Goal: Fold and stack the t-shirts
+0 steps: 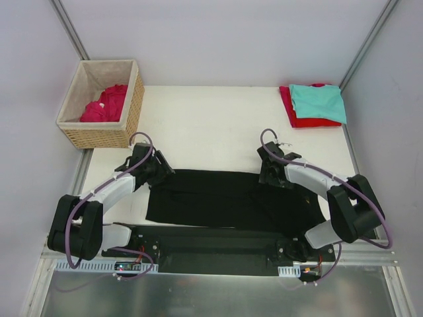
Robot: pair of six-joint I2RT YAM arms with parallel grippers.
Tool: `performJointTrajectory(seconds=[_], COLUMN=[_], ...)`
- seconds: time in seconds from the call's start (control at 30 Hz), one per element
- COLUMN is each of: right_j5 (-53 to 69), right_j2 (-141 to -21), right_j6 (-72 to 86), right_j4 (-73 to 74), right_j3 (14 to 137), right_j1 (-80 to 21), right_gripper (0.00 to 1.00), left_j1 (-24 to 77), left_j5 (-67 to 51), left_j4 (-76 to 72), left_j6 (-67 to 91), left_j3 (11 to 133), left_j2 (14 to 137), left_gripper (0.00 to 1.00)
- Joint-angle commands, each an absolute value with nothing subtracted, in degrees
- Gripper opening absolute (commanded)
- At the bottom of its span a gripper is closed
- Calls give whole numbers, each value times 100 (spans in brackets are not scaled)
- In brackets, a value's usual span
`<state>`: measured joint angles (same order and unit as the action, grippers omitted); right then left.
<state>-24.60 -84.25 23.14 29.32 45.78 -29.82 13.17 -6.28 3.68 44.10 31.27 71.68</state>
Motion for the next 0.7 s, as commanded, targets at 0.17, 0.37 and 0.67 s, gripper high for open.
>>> performJointTrajectory(seconds=[0.17,0.37,0.67], right_j5=[-2137,-1961,-1811], right_j2=[-9210,-9816,-10949], right_j6=[2198,2039,1644], right_j4=[2558,2724,3243], right_j3=[4974,5721,7547], right_j1=[-2628,-2347,-2031], right_gripper=[78,78,79], left_j1=[1354,1310,915], left_j5=[-360,-343,-404], left_j4=[246,246,378], left_j6=[4245,4236,4245], left_j3=[3603,4130,5203], left_j2=[7971,8560,9342], left_gripper=[60,60,60])
